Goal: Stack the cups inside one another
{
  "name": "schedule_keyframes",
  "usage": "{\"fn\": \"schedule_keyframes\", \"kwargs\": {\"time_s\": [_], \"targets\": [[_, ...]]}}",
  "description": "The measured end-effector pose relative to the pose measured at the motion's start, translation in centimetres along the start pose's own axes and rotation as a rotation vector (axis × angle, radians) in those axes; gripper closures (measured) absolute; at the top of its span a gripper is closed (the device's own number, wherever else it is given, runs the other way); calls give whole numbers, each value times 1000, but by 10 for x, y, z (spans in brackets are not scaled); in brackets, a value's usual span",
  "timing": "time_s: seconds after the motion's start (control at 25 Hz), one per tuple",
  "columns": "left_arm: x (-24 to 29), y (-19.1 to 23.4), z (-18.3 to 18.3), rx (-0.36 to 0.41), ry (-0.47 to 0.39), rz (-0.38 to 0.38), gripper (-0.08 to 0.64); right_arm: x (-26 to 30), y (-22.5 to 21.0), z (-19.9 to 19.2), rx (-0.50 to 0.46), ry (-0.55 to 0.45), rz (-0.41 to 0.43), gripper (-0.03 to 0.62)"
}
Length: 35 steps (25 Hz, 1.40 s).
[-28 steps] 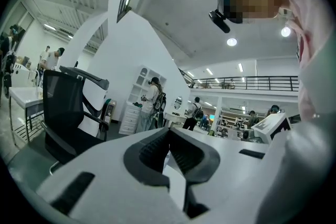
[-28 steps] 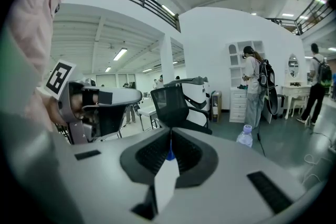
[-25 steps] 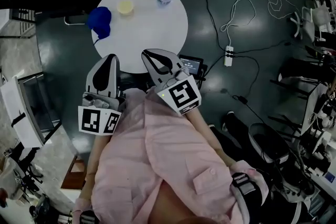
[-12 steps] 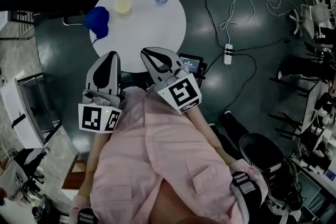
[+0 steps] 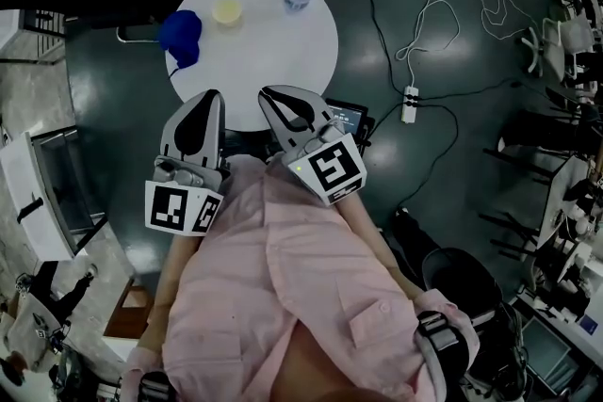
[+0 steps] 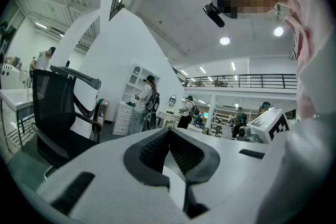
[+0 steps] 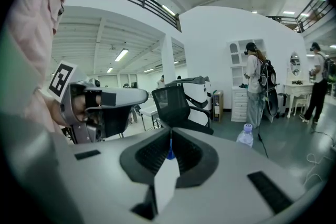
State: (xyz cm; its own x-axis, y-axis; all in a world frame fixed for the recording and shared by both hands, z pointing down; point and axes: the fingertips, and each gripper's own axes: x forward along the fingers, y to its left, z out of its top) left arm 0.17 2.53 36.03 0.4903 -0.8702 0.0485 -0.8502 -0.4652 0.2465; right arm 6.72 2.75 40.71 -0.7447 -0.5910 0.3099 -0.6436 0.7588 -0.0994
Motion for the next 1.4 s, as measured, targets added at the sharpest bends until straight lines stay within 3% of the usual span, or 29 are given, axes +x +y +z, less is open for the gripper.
{"fn": "schedule_keyframes", "kwargs": {"time_s": [0.44, 0.88, 1.16, 1.4], "targets": [[12, -28, 7, 110, 3, -109, 541, -2, -13, -3, 31, 3, -40, 558], [8, -13, 8, 80, -9, -60, 541, 2, -15, -3, 20, 4, -56, 558], [7, -15, 10, 103, -5, -42, 541, 3, -12, 0, 17, 12, -44, 558], [9, -18, 7, 88, -1, -57, 541, 1, -13, 0, 18, 13, -48, 558]]}}
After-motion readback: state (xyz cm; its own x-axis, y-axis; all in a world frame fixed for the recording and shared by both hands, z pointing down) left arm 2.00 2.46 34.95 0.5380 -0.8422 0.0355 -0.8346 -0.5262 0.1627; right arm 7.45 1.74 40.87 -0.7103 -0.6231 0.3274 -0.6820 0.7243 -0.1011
